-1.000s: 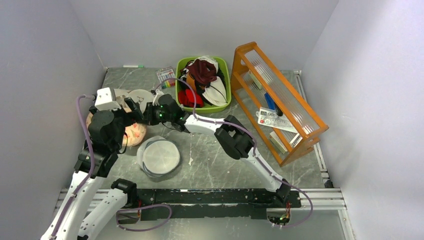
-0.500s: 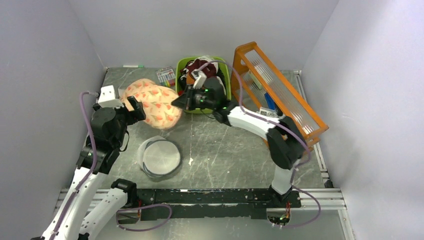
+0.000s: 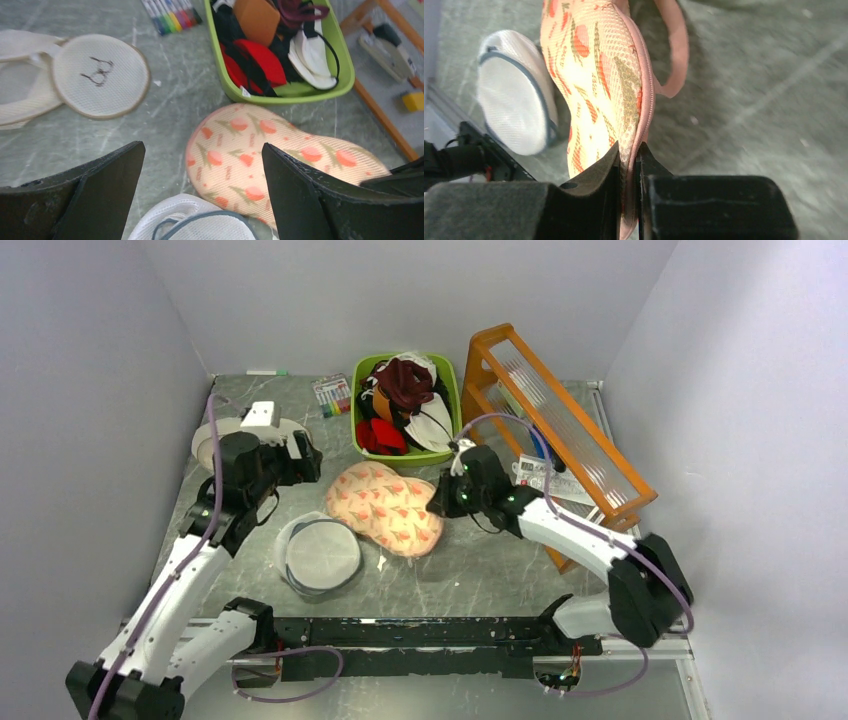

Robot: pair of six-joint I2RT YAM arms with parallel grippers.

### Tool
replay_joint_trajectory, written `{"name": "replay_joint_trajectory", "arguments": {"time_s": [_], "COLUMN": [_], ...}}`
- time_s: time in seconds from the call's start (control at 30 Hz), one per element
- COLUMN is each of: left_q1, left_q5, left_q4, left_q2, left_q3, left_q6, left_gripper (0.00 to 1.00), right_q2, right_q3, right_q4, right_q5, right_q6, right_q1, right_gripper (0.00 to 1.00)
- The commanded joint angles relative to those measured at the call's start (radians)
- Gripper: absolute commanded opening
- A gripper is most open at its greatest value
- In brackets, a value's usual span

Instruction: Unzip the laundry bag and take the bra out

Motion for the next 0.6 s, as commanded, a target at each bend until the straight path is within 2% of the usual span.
{"name": "replay_joint_trajectory", "arguments": {"time_s": [0.0, 0.1, 0.23, 0.4, 0.57], "left_q1": [0.009, 0.003, -0.045, -0.251, -0.330], "left_q5": [0.194, 0.280, 0.386, 0.269, 0.298], "left_q4": [0.018, 0.000, 0.032, 0.043, 0.085], "left_q2": [0.095, 0.171, 0.246, 0.308, 0.290], "left_q3": [0.031, 0.049, -0.001, -0.053, -0.133], "left_q6": [0.005, -0.051, -0.222, -0.356, -0.473], "left_gripper": [0.99, 0.99, 0.99, 0.99, 0.99], "right_q2": [-0.173, -0.241, -0.281, -0.226, -0.139], "right_q3": [-0.064, -0.090, -0.142, -0.186, -0.155], "right_q4": [-0.142, -0.218, -0.236, -0.134, -0.118], "right_q5": [0.175, 0.199, 0.159, 0.062, 0.140], "right_q6": [-0.019, -0.001, 0.019, 0.030, 0.014], "right_q1": [-0.006, -0.011, -0.010, -0.008, -0.007], "right_gripper": [0.04, 0.05, 0.07, 0.08, 0.09]}}
